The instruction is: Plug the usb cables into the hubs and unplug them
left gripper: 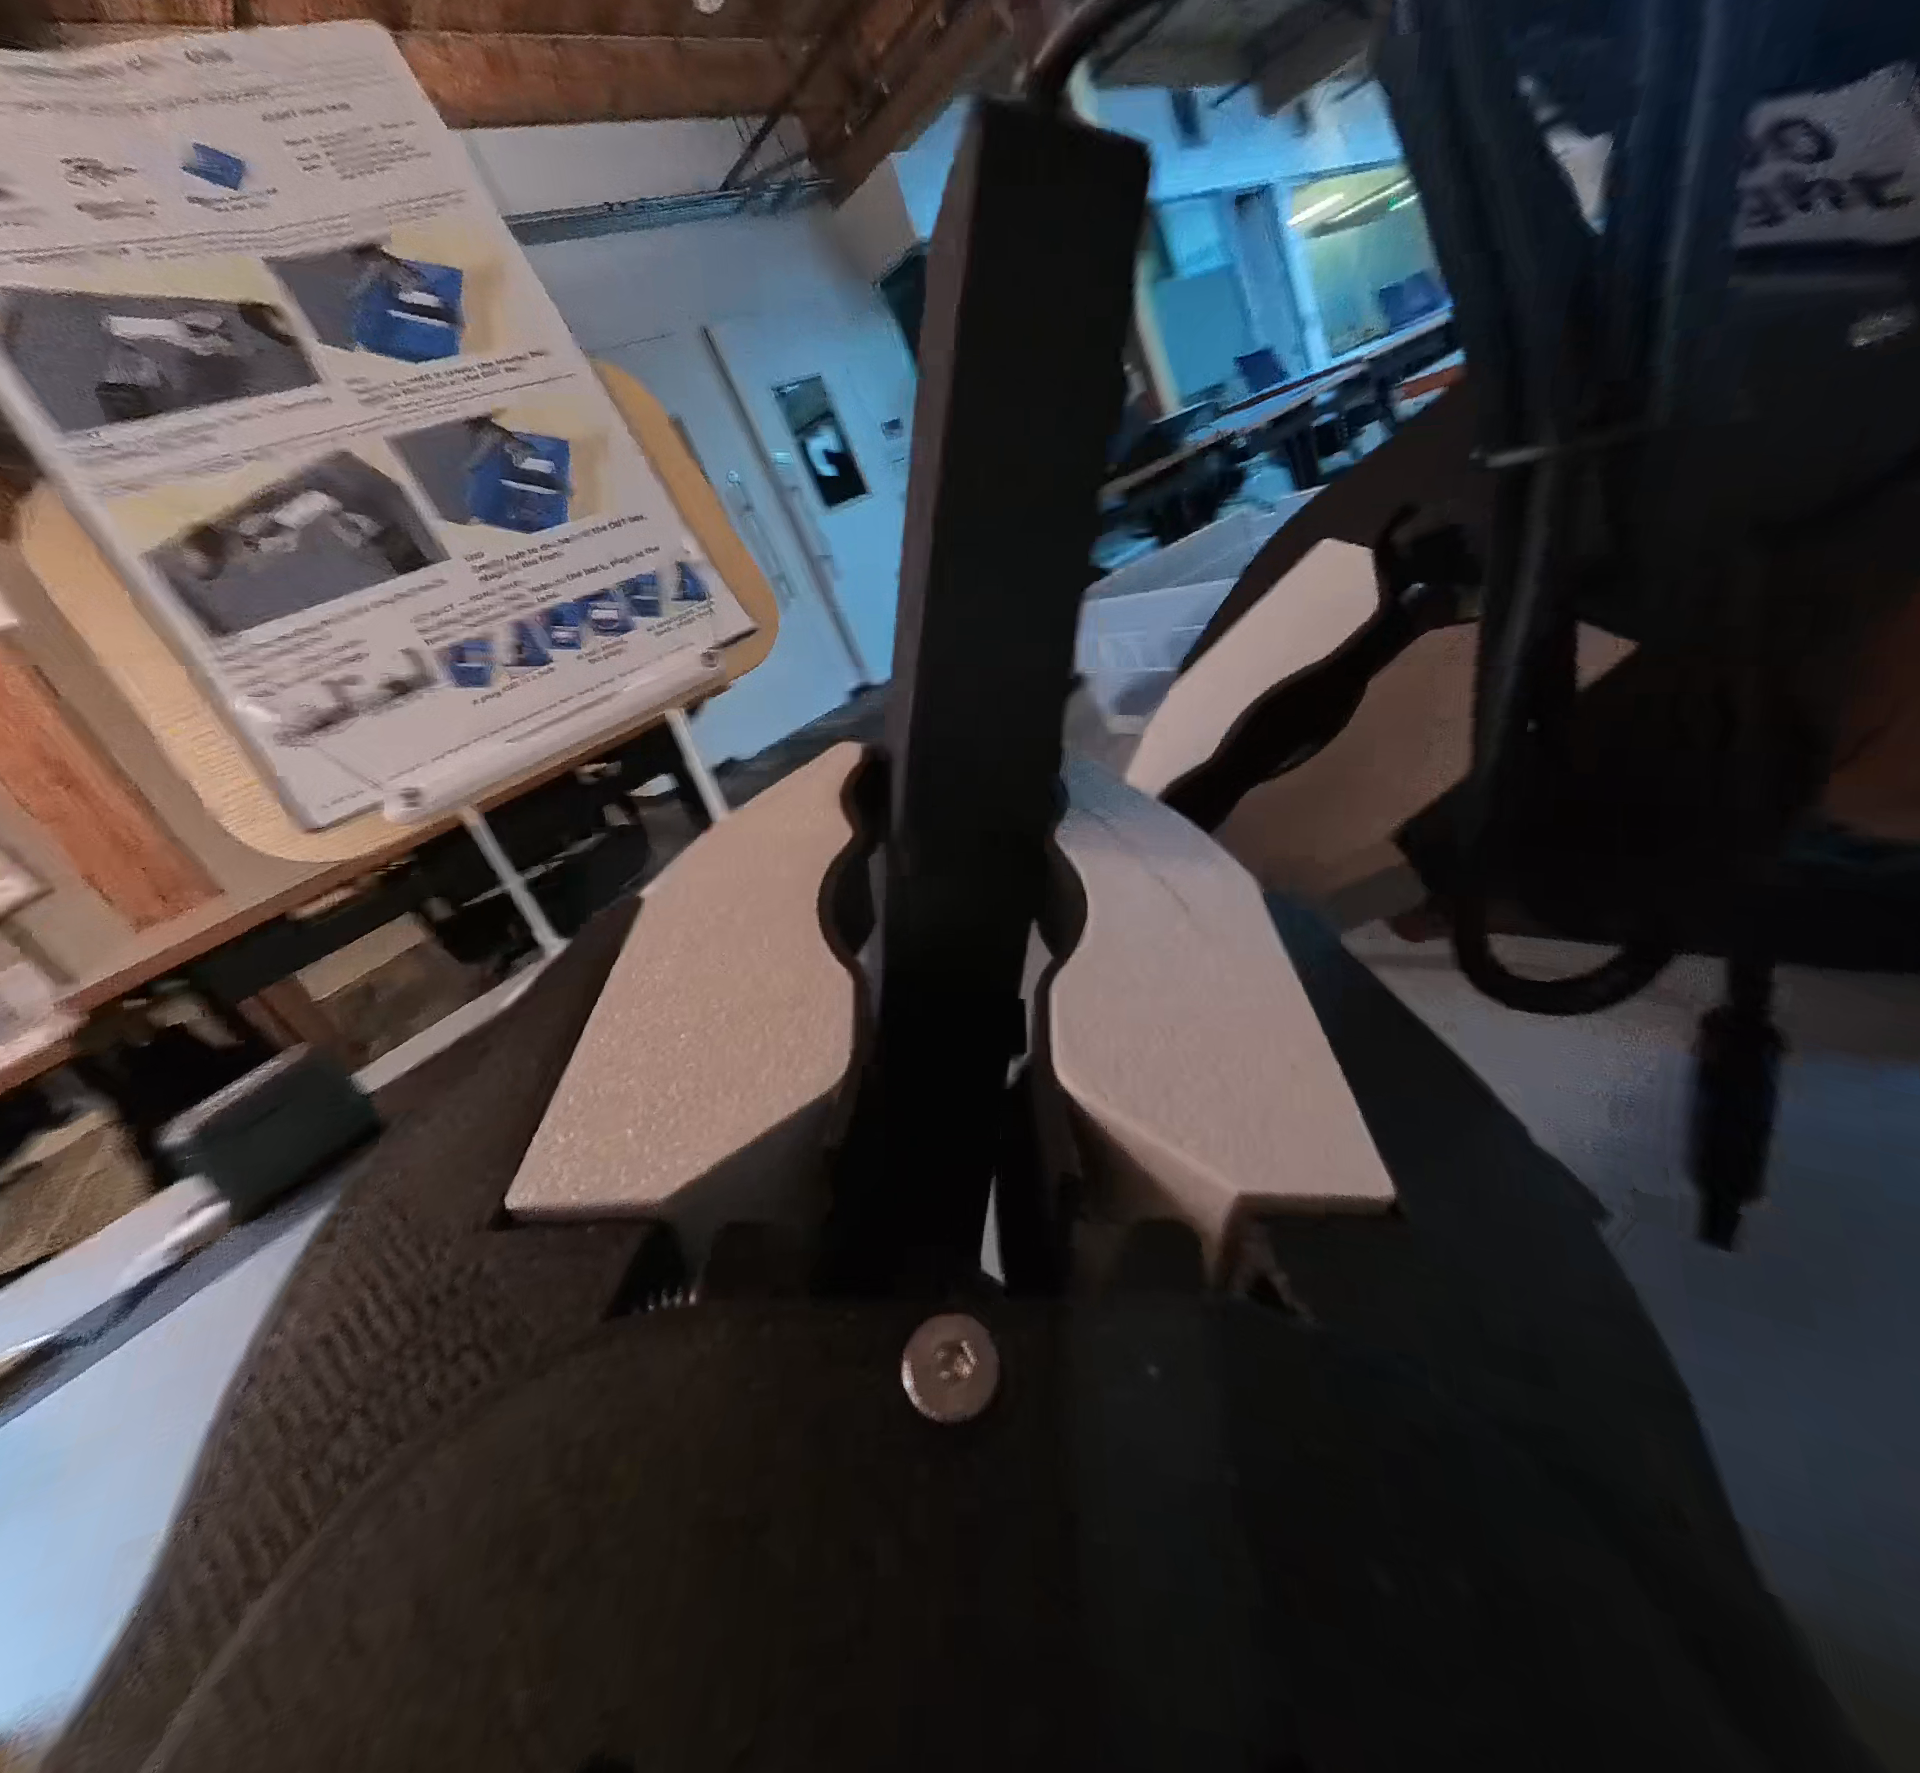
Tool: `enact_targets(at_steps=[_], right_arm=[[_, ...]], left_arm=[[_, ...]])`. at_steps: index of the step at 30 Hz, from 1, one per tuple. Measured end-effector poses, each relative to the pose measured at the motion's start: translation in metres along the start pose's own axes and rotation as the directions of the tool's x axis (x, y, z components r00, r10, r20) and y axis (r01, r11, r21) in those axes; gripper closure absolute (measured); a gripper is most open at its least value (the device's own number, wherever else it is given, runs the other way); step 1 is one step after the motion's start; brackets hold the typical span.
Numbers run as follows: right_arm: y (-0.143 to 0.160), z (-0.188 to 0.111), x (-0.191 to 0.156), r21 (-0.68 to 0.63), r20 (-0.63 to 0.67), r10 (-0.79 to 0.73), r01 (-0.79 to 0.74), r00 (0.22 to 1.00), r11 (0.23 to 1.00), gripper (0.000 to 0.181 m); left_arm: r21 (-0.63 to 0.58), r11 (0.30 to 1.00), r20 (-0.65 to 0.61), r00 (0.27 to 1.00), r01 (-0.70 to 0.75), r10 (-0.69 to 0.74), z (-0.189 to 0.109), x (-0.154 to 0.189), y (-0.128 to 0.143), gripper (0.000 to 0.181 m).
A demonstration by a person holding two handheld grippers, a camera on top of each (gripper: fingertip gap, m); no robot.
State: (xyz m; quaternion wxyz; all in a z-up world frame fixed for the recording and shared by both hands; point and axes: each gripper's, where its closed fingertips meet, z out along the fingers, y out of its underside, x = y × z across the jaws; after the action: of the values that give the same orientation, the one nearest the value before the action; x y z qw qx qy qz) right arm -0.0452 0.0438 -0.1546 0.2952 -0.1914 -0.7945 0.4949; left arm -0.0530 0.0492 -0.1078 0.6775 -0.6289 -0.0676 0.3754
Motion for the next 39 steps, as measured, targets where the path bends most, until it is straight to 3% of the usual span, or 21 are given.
enact_targets(at_steps=[9,12,25,26,27,28,29,30,34,37,39], right_arm=[[-0.016,0.006,-0.001,0.062,-0.011,0.043,-0.042,0.999,0.997,0.172],[-0.022,0.007,0.0,0.071,-0.035,0.019,-0.016,0.999,0.997,0.173],[-0.021,-0.003,-0.001,-0.006,-0.109,-0.114,0.114,0.987,0.993,0.173],[-0.01,-0.006,0.0,-0.063,-0.108,-0.137,0.131,0.985,0.989,0.173],[0.006,-0.012,0.004,-0.124,-0.13,-0.165,0.149,0.978,0.981,0.174],[0.021,-0.018,0.007,-0.145,-0.141,-0.158,0.137,0.977,0.98,0.174],[0.027,-0.021,0.006,-0.118,-0.114,-0.098,0.084,0.989,0.989,0.174],[0.022,-0.022,0.006,-0.049,-0.071,-0.029,0.026,0.997,0.998,0.173],[-0.03,-0.038,0.023,0.227,-0.034,0.015,-0.007,0.999,0.974,0.173],[-0.061,-0.073,0.039,0.424,-0.024,0.018,-0.006,1.0,0.906,0.173],[-0.086,-0.114,0.05,0.597,-0.002,0.023,-0.018,1.0,0.802,0.173]], left_arm=[[-0.003,0.978,0.212,0.955,-0.21,0.206,-0.007,-0.019,-0.01,0.157],[0.01,0.974,0.264,0.94,-0.227,0.216,-0.011,-0.024,-0.015,0.157],[0.059,0.982,0.237,0.958,-0.181,0.163,-0.012,-0.023,-0.02,0.156],[0.039,0.985,0.362,0.921,-0.169,0.143,-0.019,-0.043,-0.019,0.157],[-0.02,0.981,0.553,0.816,-0.191,0.17,-0.043,-0.086,-0.016,0.157],[0.03,0.998,0.614,0.789,-0.05,0.021,-0.069,-0.119,-0.008,0.157],[0.18,0.976,0.559,0.804,0.123,-0.204,-0.085,-0.133,-0.006,0.157],[0.284,0.944,0.498,0.815,0.168,-0.295,-0.093,-0.136,-0.012,0.157],[0.24,0.97,0.429,0.9,-0.028,-0.08,-0.064,-0.094,-0.033,0.157],[0.339,0.941,0.285,0.951,0.016,-0.119,-0.049,-0.064,-0.047,0.157],[0.376,0.925,0.231,0.96,0.062,-0.158,-0.047,-0.057,-0.05,0.157]])
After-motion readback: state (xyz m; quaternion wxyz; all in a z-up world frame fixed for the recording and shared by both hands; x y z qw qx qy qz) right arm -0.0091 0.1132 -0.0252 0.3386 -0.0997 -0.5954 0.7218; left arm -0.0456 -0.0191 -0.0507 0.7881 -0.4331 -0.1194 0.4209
